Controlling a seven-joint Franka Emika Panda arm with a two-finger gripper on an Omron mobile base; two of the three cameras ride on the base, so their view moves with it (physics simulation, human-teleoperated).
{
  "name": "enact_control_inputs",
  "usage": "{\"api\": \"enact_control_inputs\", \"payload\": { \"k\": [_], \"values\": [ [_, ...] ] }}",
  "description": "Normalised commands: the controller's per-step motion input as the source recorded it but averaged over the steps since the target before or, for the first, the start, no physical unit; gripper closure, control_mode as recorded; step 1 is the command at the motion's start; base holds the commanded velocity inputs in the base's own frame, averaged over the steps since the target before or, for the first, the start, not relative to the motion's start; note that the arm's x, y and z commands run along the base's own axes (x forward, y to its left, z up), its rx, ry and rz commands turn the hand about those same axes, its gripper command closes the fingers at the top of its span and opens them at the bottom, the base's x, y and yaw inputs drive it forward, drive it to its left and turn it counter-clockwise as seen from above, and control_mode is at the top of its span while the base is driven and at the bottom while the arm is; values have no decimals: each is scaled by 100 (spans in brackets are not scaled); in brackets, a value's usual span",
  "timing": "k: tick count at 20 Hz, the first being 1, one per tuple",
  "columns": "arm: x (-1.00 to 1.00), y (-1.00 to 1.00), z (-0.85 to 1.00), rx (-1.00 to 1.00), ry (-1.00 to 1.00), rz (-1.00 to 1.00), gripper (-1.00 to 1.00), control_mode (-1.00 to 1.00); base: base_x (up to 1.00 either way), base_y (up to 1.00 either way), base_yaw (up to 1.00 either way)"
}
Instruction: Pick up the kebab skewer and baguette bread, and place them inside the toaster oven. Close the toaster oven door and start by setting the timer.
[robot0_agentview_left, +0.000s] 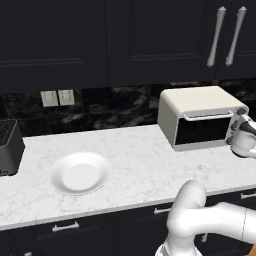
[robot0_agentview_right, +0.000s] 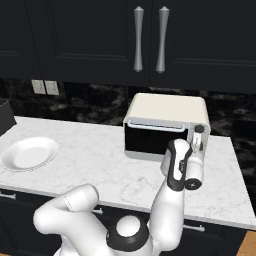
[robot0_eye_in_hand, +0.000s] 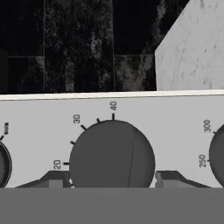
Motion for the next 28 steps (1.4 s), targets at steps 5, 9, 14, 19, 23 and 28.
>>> {"api": "enact_control_inputs", "payload": {
  "k": [5,9,14,19,23,28],
  "values": [
    [1,-4,1,23,0,-2,100,-100,0,0,0],
    [0,-10,4,29,0,-1,100,-100,0,0,0],
    [0,-3,1,31,0,-2,100,-100,0,0,0],
    [4,-5,1,33,0,-4,100,-100,0,0,0],
    [6,-6,0,34,0,-6,100,-100,0,0,0],
    [6,-10,3,38,0,-9,100,-100,0,0,0]
  ]
}}
